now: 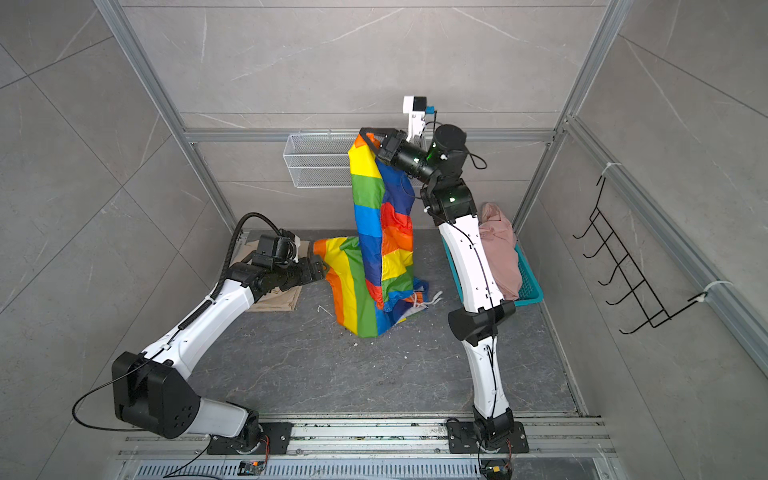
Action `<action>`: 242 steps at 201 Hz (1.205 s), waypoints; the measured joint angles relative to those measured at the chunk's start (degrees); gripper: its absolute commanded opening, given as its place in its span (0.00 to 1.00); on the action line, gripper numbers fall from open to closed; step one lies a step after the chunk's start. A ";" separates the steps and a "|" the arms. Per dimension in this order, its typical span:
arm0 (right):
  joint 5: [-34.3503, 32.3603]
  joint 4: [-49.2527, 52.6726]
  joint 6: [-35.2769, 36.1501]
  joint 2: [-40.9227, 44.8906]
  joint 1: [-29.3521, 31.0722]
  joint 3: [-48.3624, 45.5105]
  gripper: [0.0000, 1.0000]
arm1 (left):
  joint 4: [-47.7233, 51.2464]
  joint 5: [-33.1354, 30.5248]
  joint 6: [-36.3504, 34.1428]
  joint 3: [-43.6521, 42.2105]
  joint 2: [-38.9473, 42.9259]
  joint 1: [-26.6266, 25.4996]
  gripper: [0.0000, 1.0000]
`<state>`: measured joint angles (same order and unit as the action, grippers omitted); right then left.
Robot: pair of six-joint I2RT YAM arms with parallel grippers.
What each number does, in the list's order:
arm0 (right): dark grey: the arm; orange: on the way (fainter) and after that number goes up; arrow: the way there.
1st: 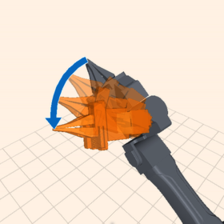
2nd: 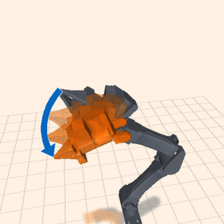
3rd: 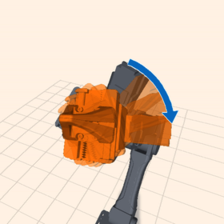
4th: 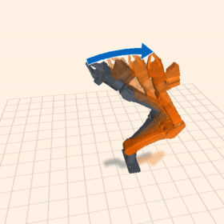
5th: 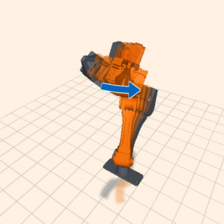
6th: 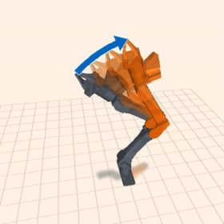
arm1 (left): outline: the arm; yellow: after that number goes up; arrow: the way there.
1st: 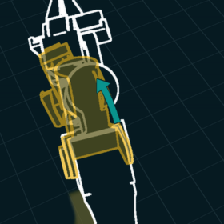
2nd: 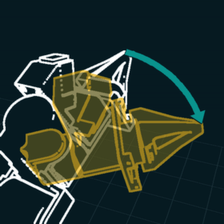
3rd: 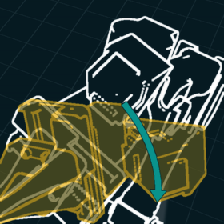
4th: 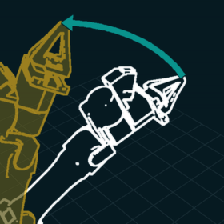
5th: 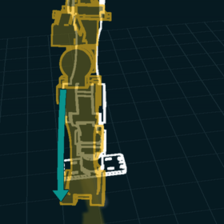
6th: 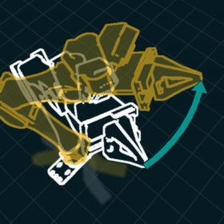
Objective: Fold and stack the shorts
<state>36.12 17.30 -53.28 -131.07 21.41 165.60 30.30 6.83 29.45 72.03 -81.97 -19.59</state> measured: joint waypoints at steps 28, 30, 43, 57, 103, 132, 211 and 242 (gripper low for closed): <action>-3.87 13.38 5.42 -5.55 -1.05 -2.10 0.36 | -0.76 1.97 0.87 -1.79 0.42 -0.02 1.00; -4.24 14.47 6.40 -5.86 -1.14 -2.21 0.39 | -0.81 2.08 0.90 -1.90 0.42 -0.02 1.00; -6.51 21.42 10.14 -7.76 -1.33 -2.91 0.53 | -0.81 2.78 1.25 -2.73 0.42 -0.02 1.00; -9.11 28.74 14.36 -8.76 -1.42 -3.19 0.70 | -0.81 3.10 1.57 -3.13 0.39 -0.02 1.00; -22.16 42.29 29.81 0.44 2.08 -17.22 0.99 | -3.43 9.35 4.61 -6.34 0.46 4.17 1.00; -27.82 36.74 35.36 18.45 10.40 -50.60 0.99 | -5.86 14.29 8.83 -11.58 0.74 8.90 1.00; -33.18 22.60 34.27 26.21 23.56 -81.57 0.97 | -10.49 20.83 16.22 -19.47 4.37 12.85 1.00; -39.43 21.20 31.93 18.60 26.29 -75.87 0.80 | -11.08 21.57 17.55 -21.20 6.62 12.85 1.00</action>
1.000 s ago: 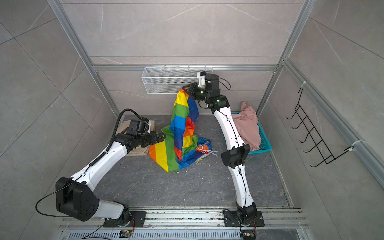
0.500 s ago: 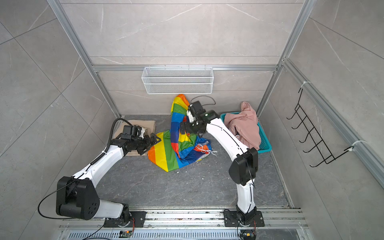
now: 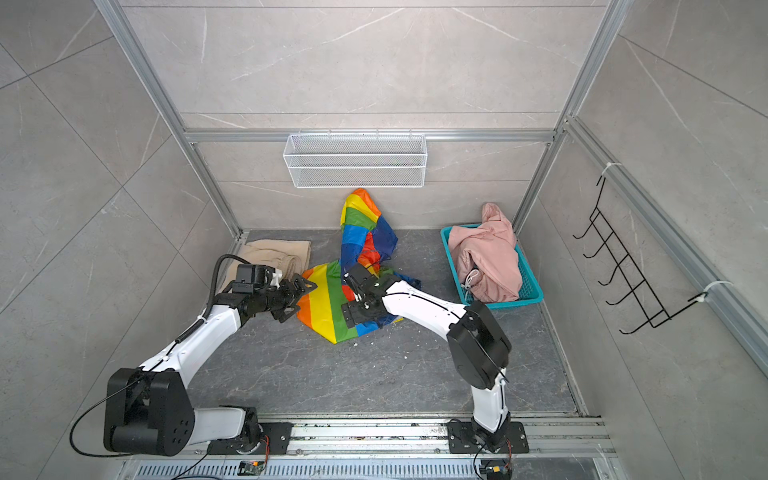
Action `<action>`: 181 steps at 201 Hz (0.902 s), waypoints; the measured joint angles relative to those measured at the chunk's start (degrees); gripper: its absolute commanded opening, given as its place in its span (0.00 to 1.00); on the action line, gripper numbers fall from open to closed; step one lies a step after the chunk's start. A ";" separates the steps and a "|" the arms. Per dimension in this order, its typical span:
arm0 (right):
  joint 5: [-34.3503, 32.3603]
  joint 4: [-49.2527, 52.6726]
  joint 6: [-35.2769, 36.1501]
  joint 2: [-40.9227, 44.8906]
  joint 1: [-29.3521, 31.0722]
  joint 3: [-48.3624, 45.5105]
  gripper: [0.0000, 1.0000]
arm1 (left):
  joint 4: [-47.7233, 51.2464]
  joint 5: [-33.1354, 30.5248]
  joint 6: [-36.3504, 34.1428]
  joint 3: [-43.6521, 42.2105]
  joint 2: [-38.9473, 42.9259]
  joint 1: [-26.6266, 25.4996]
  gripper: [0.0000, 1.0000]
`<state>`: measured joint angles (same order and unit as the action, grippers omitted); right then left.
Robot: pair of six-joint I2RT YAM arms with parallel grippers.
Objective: Fold and stack the shorts
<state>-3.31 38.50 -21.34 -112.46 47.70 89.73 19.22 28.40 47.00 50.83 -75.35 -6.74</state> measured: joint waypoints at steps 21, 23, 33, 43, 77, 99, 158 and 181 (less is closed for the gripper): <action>-4.39 0.85 -1.07 -5.79 0.42 5.05 0.33 | 0.04 0.59 0.57 -0.61 1.84 0.00 1.00; -4.61 1.16 -0.96 -6.36 0.37 5.66 0.29 | 0.04 0.66 0.59 -0.63 2.03 0.00 1.00; -5.53 2.05 -1.18 -8.37 -0.02 8.26 0.16 | 0.00 0.96 0.76 -0.76 2.73 0.00 1.00; -5.46 2.69 -1.16 -9.53 -0.87 10.49 0.08 | 0.02 1.49 1.05 -0.98 3.43 -0.17 1.00; -3.15 5.44 -0.92 -7.32 -7.23 15.63 0.00 | -0.04 2.08 1.92 -1.49 4.04 -4.50 1.00; 0.04 6.75 -0.90 -0.87 -14.80 16.15 0.00 | -0.15 2.19 2.75 0.26 1.01 -12.00 1.00; 7.96 8.02 -1.01 15.37 -24.46 12.07 0.00 | -10.99 3.89 8.26 8.63 -20.52 -23.04 1.00; 11.19 9.62 -1.16 16.59 -24.79 12.57 0.00 | -12.22 4.66 9.88 11.04 -25.75 -23.85 1.00</action>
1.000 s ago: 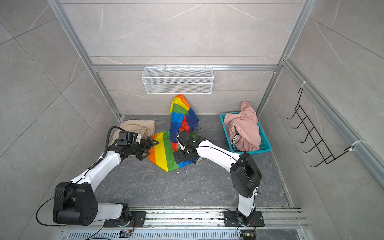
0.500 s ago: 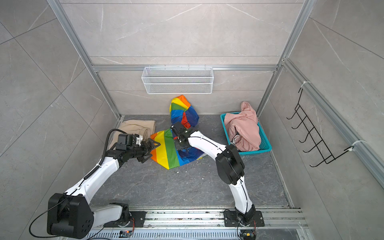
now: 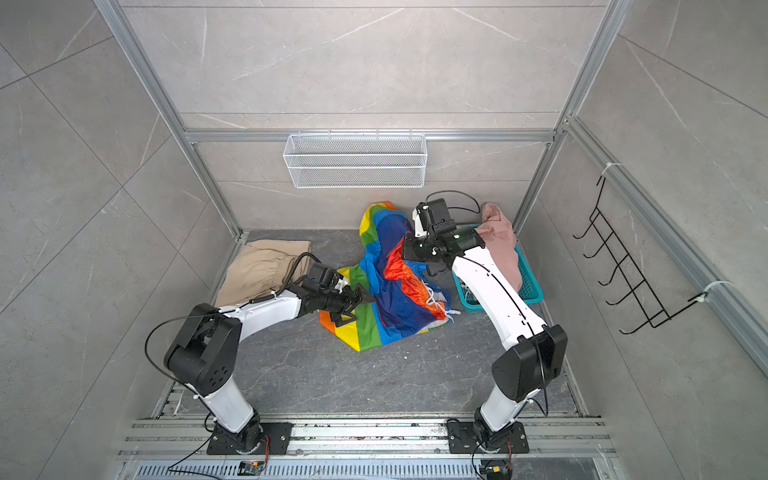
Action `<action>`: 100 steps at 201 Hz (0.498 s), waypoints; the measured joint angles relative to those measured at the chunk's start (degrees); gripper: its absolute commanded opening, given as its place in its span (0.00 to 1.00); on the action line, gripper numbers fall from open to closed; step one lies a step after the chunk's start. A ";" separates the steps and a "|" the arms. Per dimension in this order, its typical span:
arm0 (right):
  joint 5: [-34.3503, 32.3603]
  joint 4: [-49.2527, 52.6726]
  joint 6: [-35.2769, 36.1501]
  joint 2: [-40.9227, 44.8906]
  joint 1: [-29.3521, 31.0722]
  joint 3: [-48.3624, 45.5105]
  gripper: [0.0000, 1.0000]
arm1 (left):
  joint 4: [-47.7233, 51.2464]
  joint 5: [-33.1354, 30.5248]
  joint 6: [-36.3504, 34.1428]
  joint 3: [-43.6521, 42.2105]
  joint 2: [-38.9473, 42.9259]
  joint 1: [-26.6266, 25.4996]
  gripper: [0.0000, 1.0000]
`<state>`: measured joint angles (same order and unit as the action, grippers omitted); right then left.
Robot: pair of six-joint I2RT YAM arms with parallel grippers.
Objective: Fold and stack the shorts
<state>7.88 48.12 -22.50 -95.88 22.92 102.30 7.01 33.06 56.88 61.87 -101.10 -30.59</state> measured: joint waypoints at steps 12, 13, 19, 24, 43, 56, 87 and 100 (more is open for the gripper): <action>1.22 1.01 0.00 -0.02 -0.50 1.38 0.00 | -0.68 0.57 0.63 1.99 -2.01 -0.90 1.00; 1.29 1.05 0.00 -0.04 -0.57 1.60 0.00 | -0.72 0.61 0.66 2.10 -2.12 -0.96 1.00; 1.79 1.42 0.00 -0.04 -0.85 2.32 0.00 | -1.29 0.96 0.85 2.91 -2.84 -1.60 1.00; 2.14 1.62 0.00 -0.07 -1.09 3.10 0.00 | -1.75 1.33 1.11 3.41 -3.39 -2.14 1.00; 3.69 1.77 -0.46 -0.44 -2.05 5.97 0.00 | -2.95 2.08 1.51 3.34 -4.28 -3.91 1.00; 5.22 1.36 -1.46 -0.55 -2.84 6.78 0.00 | -2.97 2.36 1.44 2.01 -4.28 -4.66 1.00; 8.68 -0.50 -4.17 -0.79 -5.35 6.78 0.00 | 0.92 2.38 -1.90 1.11 -6.58 -2.95 1.00; 9.53 -0.96 -4.90 -1.03 -6.32 6.78 0.00 | 3.32 4.42 -3.65 3.58 -9.09 -1.01 1.00</action>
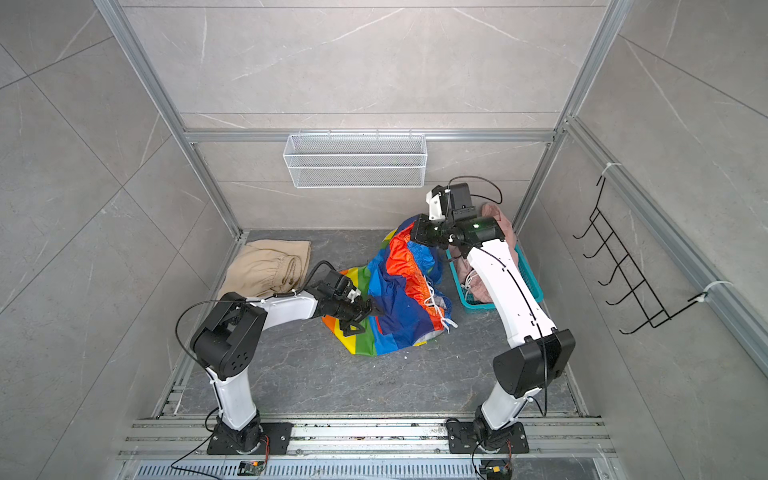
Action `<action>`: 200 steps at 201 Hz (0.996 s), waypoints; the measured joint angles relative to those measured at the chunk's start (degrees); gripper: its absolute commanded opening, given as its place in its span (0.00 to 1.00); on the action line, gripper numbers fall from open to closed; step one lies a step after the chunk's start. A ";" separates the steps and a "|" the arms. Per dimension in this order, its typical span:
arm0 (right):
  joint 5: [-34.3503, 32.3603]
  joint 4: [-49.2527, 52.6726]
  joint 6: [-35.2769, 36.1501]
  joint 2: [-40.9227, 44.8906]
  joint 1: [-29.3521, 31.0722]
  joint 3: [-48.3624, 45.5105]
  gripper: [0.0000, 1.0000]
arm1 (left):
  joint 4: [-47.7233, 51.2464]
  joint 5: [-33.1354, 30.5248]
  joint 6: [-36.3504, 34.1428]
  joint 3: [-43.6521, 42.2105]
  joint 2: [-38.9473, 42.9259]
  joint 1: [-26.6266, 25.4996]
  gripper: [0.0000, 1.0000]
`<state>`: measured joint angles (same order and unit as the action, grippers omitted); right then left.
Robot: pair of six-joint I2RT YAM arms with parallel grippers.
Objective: Fold and stack the shorts
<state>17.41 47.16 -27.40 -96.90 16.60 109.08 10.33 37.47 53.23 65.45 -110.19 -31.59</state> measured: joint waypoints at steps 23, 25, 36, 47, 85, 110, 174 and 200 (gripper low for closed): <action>0.72 -0.50 -0.09 -0.15 -1.36 -0.52 0.00 | 4.55 -0.68 -3.89 8.96 -5.31 2.67 1.00; 0.79 -0.61 -0.09 -0.11 -1.53 -0.74 0.00 | 5.03 -0.90 -4.31 9.90 -5.95 2.86 1.00; 1.05 -1.11 -0.07 0.31 -2.29 -2.34 0.00 | 7.23 -1.75 -6.10 14.62 -8.57 3.80 1.00; 1.31 -1.53 -0.04 1.07 -3.48 -5.16 0.00 | 9.46 -2.80 -7.89 19.26 -11.30 4.57 1.00; 1.40 -2.49 0.13 5.66 -6.56 -17.68 0.00 | 20.09 -6.32 -13.68 39.91 -22.45 7.32 1.00; 2.49 -4.48 -0.15 11.50 -6.32 -29.14 0.00 | 27.39 -9.29 -16.52 56.13 -30.34 9.40 1.00; 4.50 -11.37 -4.31 20.79 -5.46 -56.37 0.00 | 35.36 -18.88 -24.11 55.69 -19.28 11.13 1.00; 4.44 -11.91 -4.55 20.76 -5.27 -57.42 0.00 | 30.03 -15.58 -21.09 34.77 -1.38 8.09 1.00</action>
<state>21.85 35.24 -31.94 -76.14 11.33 51.66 40.36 21.89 32.14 100.22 -111.57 -23.51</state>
